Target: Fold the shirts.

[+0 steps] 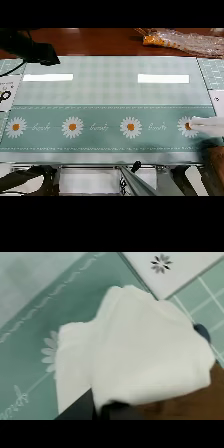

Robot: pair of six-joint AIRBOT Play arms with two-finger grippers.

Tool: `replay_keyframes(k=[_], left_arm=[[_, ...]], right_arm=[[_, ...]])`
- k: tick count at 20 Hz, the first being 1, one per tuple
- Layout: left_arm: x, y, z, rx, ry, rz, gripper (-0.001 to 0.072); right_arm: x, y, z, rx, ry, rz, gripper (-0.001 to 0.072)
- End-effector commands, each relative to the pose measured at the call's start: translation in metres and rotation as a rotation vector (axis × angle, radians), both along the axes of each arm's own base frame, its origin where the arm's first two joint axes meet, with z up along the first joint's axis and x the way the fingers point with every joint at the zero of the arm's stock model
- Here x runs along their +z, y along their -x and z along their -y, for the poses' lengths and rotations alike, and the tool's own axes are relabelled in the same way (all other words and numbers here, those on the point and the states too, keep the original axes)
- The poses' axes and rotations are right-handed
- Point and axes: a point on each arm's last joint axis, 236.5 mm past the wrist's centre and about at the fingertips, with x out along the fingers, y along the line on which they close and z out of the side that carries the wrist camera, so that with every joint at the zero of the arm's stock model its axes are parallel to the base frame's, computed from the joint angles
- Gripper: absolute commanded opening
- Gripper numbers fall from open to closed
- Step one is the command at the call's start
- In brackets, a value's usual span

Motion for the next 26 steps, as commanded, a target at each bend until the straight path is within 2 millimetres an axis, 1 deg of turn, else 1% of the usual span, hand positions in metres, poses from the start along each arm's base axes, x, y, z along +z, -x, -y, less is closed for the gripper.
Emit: replay_keyframes(k=[1,3,5,8,10,12,14,18,20,21,23,24,26], left_arm=[[-0.013,-0.024,0.007,0.007,0.023,0.019,0.0465],[-0.018,-0.036,0.014,0.009,0.047,0.031,0.0465],[-0.015,-0.049,0.017,0.019,0.066,0.076,0.0465],[-0.007,-0.069,0.018,0.022,0.074,0.161,0.0465],[-0.002,-0.078,0.018,0.012,0.070,0.210,0.0465],[-0.001,-0.086,0.018,0.004,0.065,0.241,0.0465],[-0.003,-0.091,0.018,0.006,0.061,0.251,0.0464],[-0.010,-0.103,0.011,0.026,0.052,0.260,0.0464],[-0.013,-0.109,0.004,0.045,0.052,0.267,0.0465],[-0.013,-0.112,-0.001,0.055,0.051,0.271,0.0465],[-0.014,-0.117,-0.008,0.072,0.051,0.277,0.0465],[-0.014,-0.120,-0.012,0.082,0.051,0.286,0.0465],[-0.009,-0.126,-0.019,0.102,0.054,0.312,0.0465]], right_arm=[[-0.006,0.065,0.024,-0.186,0.028,-0.172,0.0020],[-0.007,0.085,0.028,-0.252,0.016,-0.213,0.0020],[-0.006,0.113,0.032,-0.329,0.023,-0.282,0.0020],[0.004,0.153,0.041,-0.447,0.091,-0.370,0.0020],[0.012,0.176,0.042,-0.514,0.126,-0.414,0.0021],[0.016,0.193,0.041,-0.566,0.135,-0.442,0.0021],[0.017,0.205,0.042,-0.602,0.135,-0.462,0.0021],[0.018,0.224,0.039,-0.674,0.121,-0.475,0.0021],[0.018,0.233,0.038,-0.712,0.112,-0.479,0.0024],[0.018,0.237,0.037,-0.724,0.109,-0.482,0.0073],[0.018,0.242,0.036,-0.735,0.104,-0.487,0.0143],[0.018,0.242,0.036,-0.733,0.105,-0.491,0.0165],[0.018,0.243,0.035,-0.730,0.106,-0.497,0.0277]])
